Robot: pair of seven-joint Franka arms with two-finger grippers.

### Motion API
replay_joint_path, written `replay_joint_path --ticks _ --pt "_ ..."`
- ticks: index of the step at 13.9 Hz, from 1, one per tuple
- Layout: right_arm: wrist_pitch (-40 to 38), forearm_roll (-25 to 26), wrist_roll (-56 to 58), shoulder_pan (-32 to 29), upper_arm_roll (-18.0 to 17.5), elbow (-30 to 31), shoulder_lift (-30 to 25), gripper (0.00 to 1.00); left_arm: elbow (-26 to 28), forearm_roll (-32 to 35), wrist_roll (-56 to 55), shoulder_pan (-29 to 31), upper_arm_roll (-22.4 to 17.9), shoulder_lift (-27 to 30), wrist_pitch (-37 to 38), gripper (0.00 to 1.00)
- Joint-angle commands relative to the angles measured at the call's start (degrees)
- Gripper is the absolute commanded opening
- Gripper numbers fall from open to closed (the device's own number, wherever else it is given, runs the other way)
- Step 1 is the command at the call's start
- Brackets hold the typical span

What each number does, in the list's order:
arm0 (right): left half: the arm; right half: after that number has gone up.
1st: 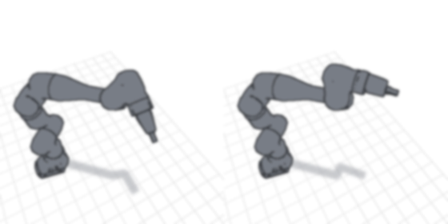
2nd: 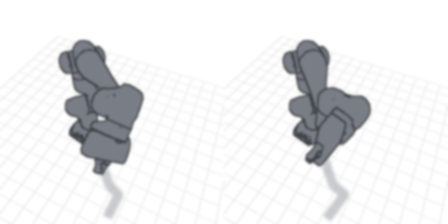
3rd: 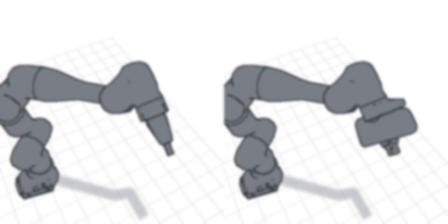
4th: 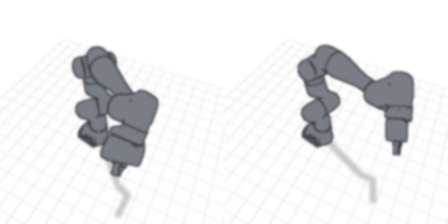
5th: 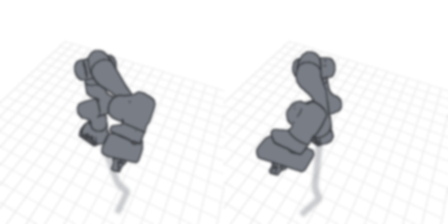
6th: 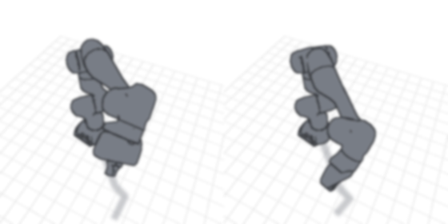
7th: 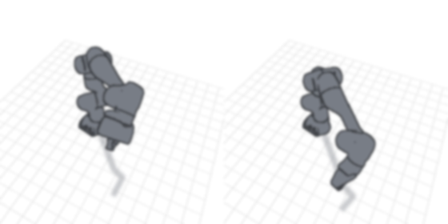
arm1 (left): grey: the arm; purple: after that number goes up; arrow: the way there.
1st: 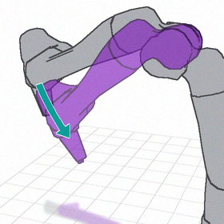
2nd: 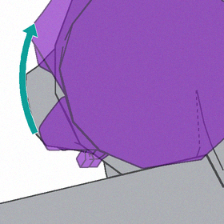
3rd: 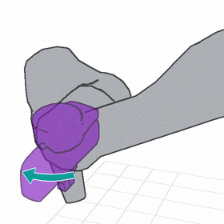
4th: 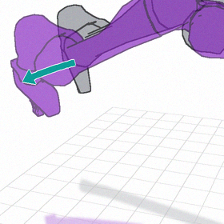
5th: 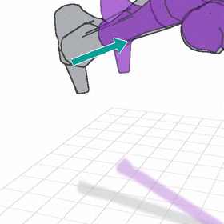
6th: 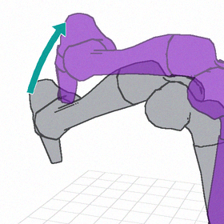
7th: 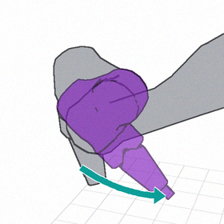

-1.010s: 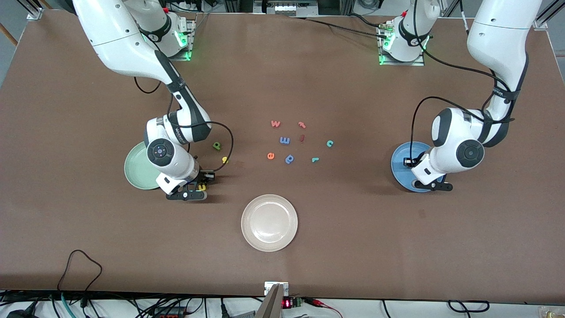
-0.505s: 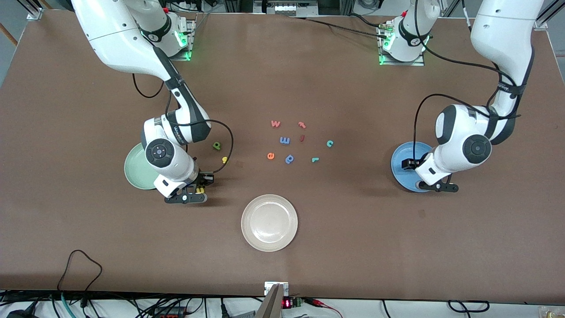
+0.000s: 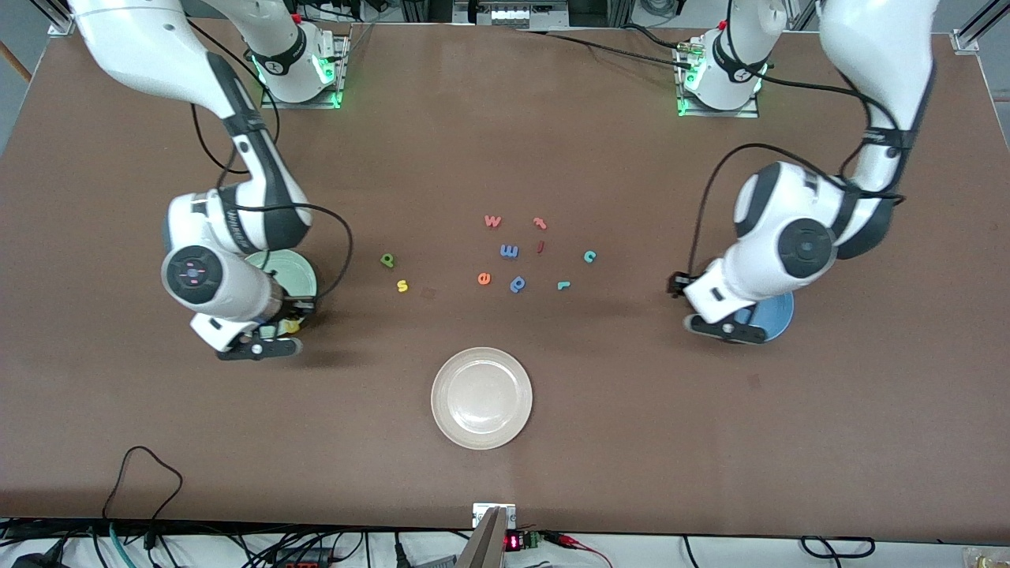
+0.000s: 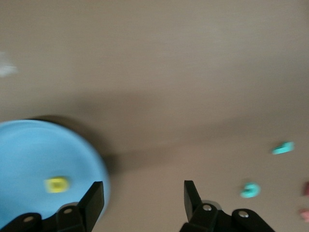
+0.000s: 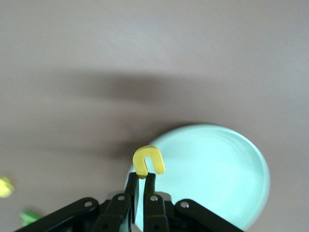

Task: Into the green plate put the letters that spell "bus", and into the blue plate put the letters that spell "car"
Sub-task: 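Drop yellow c on the green plate while the left gripper reaches teal r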

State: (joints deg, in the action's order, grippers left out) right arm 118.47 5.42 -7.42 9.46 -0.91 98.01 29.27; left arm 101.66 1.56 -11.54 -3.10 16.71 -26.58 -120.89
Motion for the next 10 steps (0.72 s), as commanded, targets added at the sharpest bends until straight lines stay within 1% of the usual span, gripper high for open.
replay_joint_path --ticks 1,2,3,4,6,7,9,10 --pt "1.3 0.6 2.4 -3.5 -0.8 9.1 -4.2 0.09 -7.3 0.7 -6.8 -5.8 0.8 -7.7 0.7 0.61" --pt "1.4 0.6 2.7 -4.7 -0.8 10.6 -4.4 0.11 -9.9 1.2 -7.5 -8.0 0.8 -10.1 -0.4 0.61" --pt "1.8 0.6 2.7 -5.6 -0.8 11.8 -4.3 0.19 -11.6 1.3 -6.8 -10.1 0.5 -12.0 -0.9 0.62" --pt "2.4 0.6 2.8 -6.0 -0.8 12.9 -4.2 0.40 -13.1 2.7 -6.8 -12.0 0.6 -13.5 -0.9 0.63" --pt "3.1 0.6 2.7 -6.2 -0.8 13.5 -4.3 0.92 -13.9 9.7 -7.4 -15.9 0.6 -15.1 -0.9 0.63" --pt "2.9 0.6 2.6 -5.9 -1.1 13.4 -4.8 1.00 -13.9 12.0 -7.4 -17.0 0.6 -15.7 -1.0 0.63" --pt "3.0 0.3 1.9 -5.1 -2.3 13.2 -6.1 1.00 -13.7 14.5 -6.8 -17.4 0.7 -16.2 -3.4 0.63" --pt "3.2 -0.1 1.2 -4.4 -4.5 12.9 -6.5 1.00 -13.3 14.4 -6.7 -17.6 0.8 -16.3 -4.0 0.63"
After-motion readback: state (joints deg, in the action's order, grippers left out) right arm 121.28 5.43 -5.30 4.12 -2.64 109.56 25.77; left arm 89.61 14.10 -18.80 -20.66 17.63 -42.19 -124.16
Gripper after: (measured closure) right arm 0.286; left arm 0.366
